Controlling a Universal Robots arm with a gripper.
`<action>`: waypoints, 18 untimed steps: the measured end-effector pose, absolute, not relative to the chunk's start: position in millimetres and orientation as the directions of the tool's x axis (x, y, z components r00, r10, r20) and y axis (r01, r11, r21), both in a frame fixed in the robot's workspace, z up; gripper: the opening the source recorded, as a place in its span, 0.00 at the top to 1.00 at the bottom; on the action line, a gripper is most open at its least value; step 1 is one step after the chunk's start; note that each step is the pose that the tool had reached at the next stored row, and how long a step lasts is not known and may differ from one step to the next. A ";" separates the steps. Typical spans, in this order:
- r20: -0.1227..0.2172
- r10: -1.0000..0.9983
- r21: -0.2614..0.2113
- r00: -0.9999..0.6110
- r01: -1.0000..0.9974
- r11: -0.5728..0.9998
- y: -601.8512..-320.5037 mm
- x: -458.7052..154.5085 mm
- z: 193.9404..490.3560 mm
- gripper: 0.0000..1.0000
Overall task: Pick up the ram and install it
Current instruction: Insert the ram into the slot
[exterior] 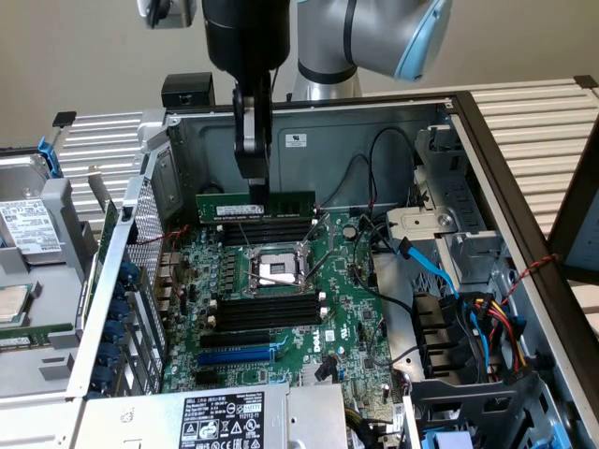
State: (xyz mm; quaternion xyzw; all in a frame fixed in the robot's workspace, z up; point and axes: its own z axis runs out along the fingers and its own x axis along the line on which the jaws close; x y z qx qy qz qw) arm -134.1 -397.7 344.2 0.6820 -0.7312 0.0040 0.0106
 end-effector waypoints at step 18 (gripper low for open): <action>0.021 -0.998 0.008 -0.055 -0.998 0.055 -399.2 -132.7 311.8 0.88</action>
